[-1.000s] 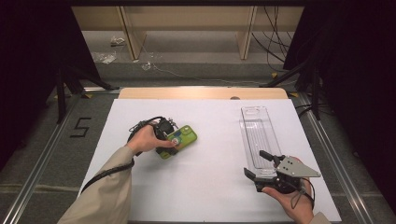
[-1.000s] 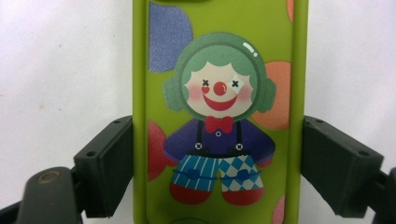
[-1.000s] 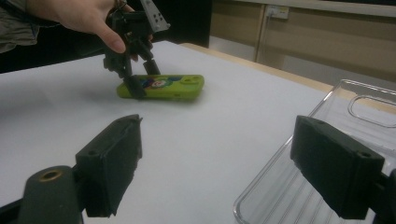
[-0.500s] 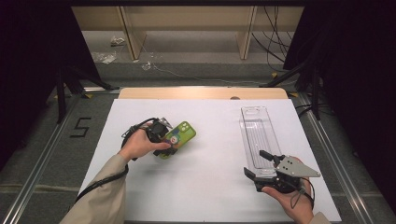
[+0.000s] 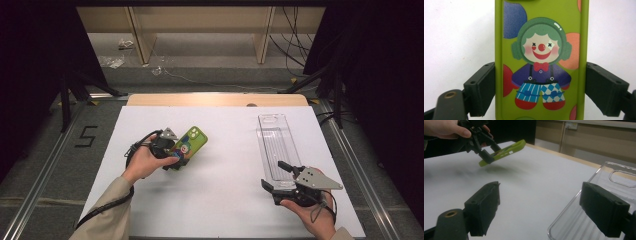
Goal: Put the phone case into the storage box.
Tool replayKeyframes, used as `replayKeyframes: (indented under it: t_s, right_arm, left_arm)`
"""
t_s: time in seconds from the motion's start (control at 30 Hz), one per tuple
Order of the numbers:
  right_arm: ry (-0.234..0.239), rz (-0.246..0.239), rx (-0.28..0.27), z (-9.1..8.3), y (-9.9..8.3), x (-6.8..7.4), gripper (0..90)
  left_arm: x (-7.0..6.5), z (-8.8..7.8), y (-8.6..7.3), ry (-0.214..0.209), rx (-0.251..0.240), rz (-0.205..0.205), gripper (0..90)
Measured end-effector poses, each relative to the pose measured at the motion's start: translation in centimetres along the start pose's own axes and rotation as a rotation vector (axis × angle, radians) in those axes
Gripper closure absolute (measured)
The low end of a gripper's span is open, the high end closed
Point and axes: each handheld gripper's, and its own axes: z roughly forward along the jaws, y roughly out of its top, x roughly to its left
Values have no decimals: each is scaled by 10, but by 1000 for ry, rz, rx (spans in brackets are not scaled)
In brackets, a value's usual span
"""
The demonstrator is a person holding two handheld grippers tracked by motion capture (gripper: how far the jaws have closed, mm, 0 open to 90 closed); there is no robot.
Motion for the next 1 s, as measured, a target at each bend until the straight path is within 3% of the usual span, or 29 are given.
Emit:
replayKeyframes:
  t_s: [0.17, 0.33, 0.6, 1.0]
  right_arm:
    - [0, 2, 0, 0, 0, 0, 176]
    - [-4, 3, 5, 0, 0, 0, 177]
    - [-1, 5, 3, 0, 0, 0, 177]
    - [0, 10, -2, 0, 0, -1, 177]
  left_arm:
    - [-3, -6, -8, 14, -69, -35, 164]
    - [-8, -12, -13, 29, -110, -36, 164]
    - [-11, -19, -25, 27, -166, -58, 163]
    - [-23, -34, -38, 41, -234, -57, 163]
